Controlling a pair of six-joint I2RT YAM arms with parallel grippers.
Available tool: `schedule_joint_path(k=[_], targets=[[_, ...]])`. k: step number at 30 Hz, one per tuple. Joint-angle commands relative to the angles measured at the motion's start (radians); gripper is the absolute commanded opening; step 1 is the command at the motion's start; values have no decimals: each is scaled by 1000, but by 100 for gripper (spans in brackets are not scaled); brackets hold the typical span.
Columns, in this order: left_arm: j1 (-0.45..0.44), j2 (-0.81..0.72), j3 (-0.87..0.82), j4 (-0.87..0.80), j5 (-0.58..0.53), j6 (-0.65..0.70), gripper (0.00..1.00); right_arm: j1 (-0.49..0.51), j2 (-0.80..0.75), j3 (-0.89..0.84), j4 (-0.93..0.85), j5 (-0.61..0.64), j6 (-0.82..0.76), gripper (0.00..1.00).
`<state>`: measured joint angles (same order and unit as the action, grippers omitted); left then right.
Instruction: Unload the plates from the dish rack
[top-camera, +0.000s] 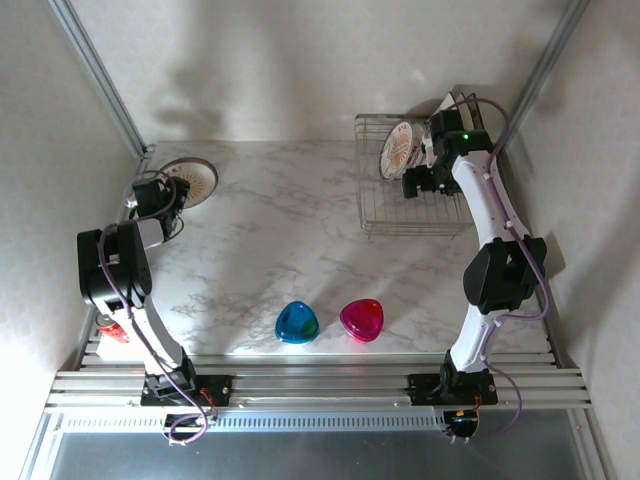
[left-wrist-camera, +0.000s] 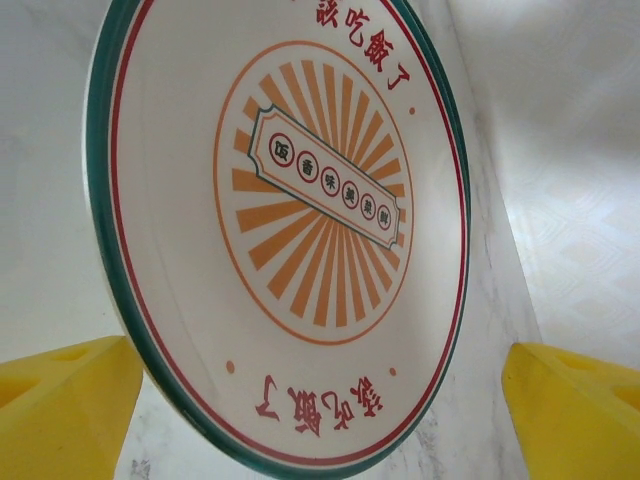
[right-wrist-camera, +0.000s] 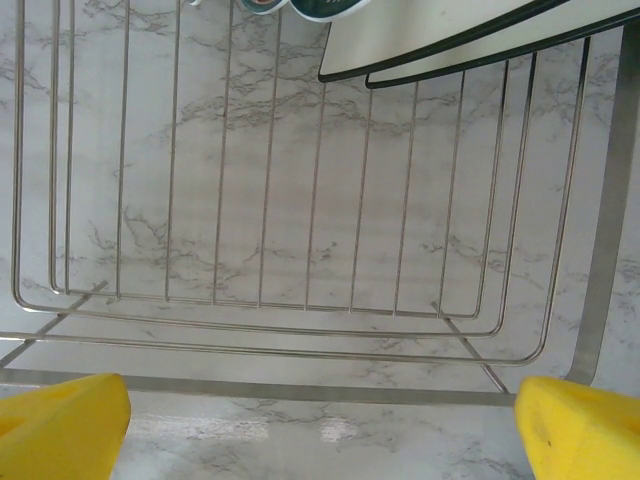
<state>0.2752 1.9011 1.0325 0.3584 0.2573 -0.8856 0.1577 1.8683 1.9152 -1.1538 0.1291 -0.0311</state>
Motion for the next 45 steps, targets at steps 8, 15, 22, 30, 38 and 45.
schedule_joint_path(k=[8, 15, 22, 30, 38, 45], targets=[[-4, -28, 33, -65, -3, 94, 94, 7, -26, -9, -1, -16, -7, 99], [-17, -138, 48, -248, -105, 299, 100, 8, -8, 34, -21, -25, -9, 99], [-152, -331, 165, -544, -288, 656, 100, 9, 15, 136, -33, -28, 6, 99], [-262, -215, 589, -1008, -236, 872, 100, 45, 277, 597, -177, 21, 28, 99], [-307, -120, 675, -1083, -256, 941, 99, 72, 442, 762, -76, 71, 57, 99], [-324, -79, 661, -1056, -228, 927, 100, 81, 531, 766, 65, 85, 57, 97]])
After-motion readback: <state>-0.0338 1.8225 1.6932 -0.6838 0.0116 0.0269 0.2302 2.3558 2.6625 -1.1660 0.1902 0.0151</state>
